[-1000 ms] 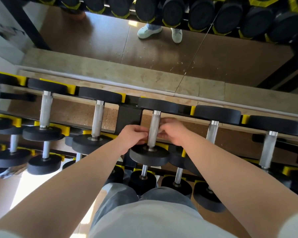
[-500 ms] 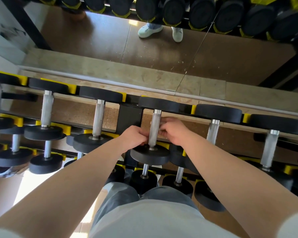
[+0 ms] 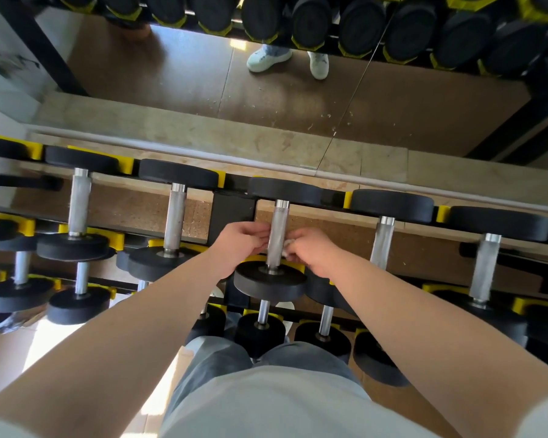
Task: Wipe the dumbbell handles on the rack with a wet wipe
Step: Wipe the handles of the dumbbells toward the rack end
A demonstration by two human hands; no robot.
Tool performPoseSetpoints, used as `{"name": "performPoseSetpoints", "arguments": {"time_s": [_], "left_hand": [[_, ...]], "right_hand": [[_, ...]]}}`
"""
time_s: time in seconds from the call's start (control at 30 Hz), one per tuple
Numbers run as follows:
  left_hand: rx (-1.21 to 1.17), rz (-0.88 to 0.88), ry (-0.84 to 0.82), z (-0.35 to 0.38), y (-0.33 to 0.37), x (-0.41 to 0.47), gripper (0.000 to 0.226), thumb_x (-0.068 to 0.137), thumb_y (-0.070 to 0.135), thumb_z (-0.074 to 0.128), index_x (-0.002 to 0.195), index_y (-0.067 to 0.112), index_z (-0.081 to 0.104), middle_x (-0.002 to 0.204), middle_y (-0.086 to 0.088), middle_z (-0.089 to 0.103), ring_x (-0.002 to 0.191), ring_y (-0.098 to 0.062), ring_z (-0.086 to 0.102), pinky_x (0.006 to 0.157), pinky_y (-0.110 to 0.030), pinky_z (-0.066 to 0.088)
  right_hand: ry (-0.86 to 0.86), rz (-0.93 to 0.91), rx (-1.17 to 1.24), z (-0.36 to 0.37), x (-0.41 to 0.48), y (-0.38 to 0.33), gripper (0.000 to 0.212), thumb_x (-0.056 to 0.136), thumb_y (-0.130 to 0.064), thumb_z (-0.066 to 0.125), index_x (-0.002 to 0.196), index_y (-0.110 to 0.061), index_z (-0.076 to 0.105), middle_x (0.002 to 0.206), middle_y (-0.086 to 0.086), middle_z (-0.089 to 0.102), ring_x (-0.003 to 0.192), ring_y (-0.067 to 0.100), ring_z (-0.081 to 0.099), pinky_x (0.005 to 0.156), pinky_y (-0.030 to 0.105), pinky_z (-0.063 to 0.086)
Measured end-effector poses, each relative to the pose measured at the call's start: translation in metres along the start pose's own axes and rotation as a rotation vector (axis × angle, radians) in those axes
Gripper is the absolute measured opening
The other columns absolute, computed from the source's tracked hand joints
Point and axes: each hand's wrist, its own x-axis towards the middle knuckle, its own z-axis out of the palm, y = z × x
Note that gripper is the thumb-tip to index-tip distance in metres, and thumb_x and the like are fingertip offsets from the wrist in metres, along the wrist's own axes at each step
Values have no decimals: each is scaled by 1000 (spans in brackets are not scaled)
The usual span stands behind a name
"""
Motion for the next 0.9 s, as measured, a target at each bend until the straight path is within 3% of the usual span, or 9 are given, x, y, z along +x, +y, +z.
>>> {"name": "performPoseSetpoints", "arguments": {"time_s": [0.1, 0.17, 0.3, 0.37, 0.43, 0.53, 0.63, 0.8, 0.9], "left_hand": [[193, -55, -32, -2, -6, -4, 42, 93, -11, 60, 128, 10, 68, 121, -4, 74, 110, -14, 70, 102, -35, 55], [400, -70, -38, -1, -7, -6, 43, 92, -7, 63, 123, 20, 73, 114, 1, 76, 107, -14, 70, 102, -35, 55], [466, -96, -36, 2, 0, -6, 30, 91, 2, 70, 110, 23, 79, 104, -4, 77, 103, -24, 72, 96, -39, 59], [410, -101, -23, 2, 4, -5, 26, 88, 2, 73, 109, 17, 79, 105, -7, 77, 100, -23, 74, 92, -39, 61], [291, -70, 15, 3, 7, -5, 28, 88, 1, 74, 114, 12, 76, 107, -7, 77, 95, -19, 76, 87, -34, 62], [83, 8, 56, 3, 11, -7, 34, 92, -2, 69, 124, 10, 69, 112, -6, 76, 96, -17, 76, 83, -30, 62], [-46, 36, 43, 1, 4, -3, 36, 94, -4, 65, 127, 10, 65, 115, -6, 75, 99, -15, 75, 85, -29, 61], [206, -51, -41, -5, -14, 2, 29, 94, 6, 70, 121, 14, 73, 114, -6, 75, 99, -19, 74, 92, -36, 61], [391, -57, -57, -8, -16, 7, 22, 94, 10, 70, 113, 18, 77, 104, -5, 77, 96, -20, 74, 90, -38, 61]], "right_hand": [[74, -76, 364, -5, 5, -3, 33, 91, 12, 61, 113, -9, 73, 114, 16, 70, 94, 25, 66, 92, 40, 59], [73, -107, 382, -3, 1, -1, 31, 93, 9, 62, 113, -12, 73, 115, 14, 70, 95, 22, 67, 85, 34, 60], [-4, -91, -357, 6, -18, 11, 22, 96, -5, 62, 115, -14, 71, 94, -1, 66, 87, 15, 64, 71, 26, 50], [-10, -117, -554, 10, -24, 13, 20, 98, -9, 59, 113, -13, 72, 89, -1, 64, 81, 14, 61, 67, 26, 46], [21, -115, -524, 9, -26, 13, 20, 97, -9, 61, 112, -13, 74, 92, 1, 67, 83, 15, 62, 68, 27, 49], [68, -96, -341, 4, -31, 16, 28, 93, -5, 64, 117, -17, 75, 105, 4, 70, 97, 22, 65, 89, 37, 57], [125, -94, -231, 2, -39, 17, 38, 93, -2, 65, 126, -20, 72, 116, 4, 70, 103, 21, 64, 96, 40, 57], [207, -86, -101, 4, -51, 21, 41, 95, 0, 63, 127, -24, 72, 117, 0, 68, 96, 12, 62, 93, 38, 60], [251, -89, -67, 8, -58, 24, 41, 94, -2, 65, 126, -26, 72, 123, 0, 69, 107, 17, 63, 99, 41, 57]]}}
